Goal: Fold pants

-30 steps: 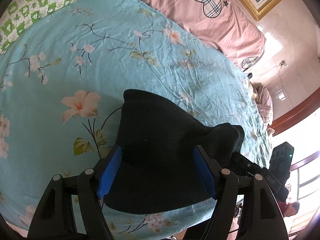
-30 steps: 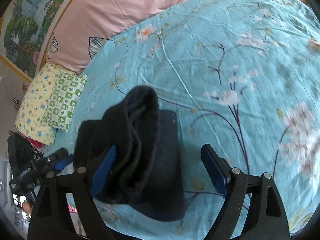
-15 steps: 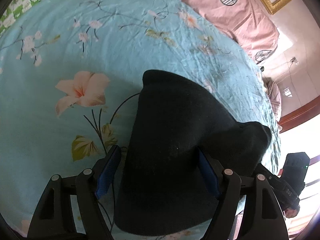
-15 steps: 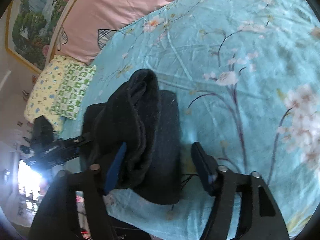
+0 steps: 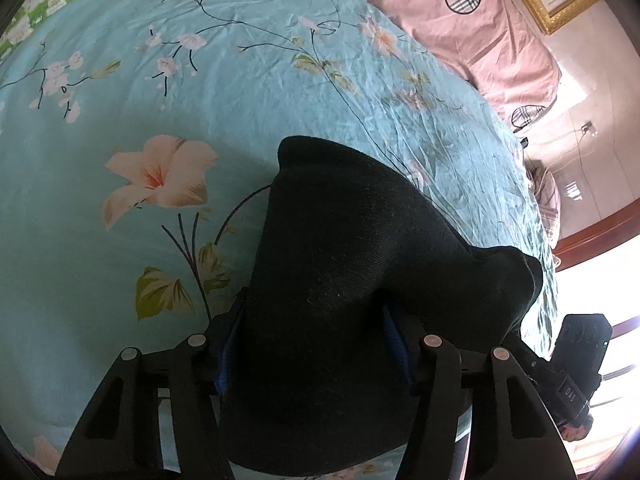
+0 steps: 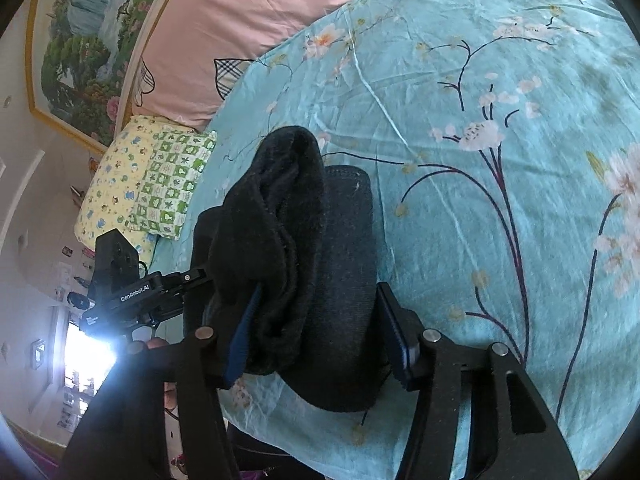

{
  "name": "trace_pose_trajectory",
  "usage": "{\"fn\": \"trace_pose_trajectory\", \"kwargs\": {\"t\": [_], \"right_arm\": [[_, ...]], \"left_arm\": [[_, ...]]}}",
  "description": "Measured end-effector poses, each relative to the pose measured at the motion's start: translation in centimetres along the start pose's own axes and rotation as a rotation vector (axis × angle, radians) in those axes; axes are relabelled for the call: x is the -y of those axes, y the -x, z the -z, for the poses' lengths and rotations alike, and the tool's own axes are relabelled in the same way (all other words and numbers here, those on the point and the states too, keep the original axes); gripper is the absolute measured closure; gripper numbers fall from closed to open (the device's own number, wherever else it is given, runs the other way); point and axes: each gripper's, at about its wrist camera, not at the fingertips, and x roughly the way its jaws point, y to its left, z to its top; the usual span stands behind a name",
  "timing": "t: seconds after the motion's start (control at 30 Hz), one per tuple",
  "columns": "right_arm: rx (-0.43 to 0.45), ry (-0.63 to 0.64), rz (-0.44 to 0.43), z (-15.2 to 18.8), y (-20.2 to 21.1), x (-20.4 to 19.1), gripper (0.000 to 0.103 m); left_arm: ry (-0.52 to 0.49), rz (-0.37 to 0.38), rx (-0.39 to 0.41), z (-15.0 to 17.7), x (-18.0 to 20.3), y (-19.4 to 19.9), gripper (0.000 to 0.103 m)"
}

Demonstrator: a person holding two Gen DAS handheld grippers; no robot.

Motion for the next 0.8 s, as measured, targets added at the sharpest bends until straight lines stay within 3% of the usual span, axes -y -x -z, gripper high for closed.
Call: {"fn": "trace_pose_trajectory", "kwargs": {"t": [0.17, 0.3, 0.8], "right_arm": [[0.006, -0.003, -0.001, -0.1, -0.1, 0.0, 0.046], [0.017, 0.004, -0.021, -0.1, 0.2, -0.4, 0.057], [0.041, 0.061, -0.077, -0.7, 1.5, -2.4, 0.062]], "left_arm": [[-0.019, -0.03, 0.015, 0.2, 0.9, 0.4, 0.056], [-0.029, -0.03, 0.029, 0.2, 1.6, 1.3, 0.068], [-0.065, -0.025, 0.113, 0.4, 3.4, 5.7, 0.074]]}}
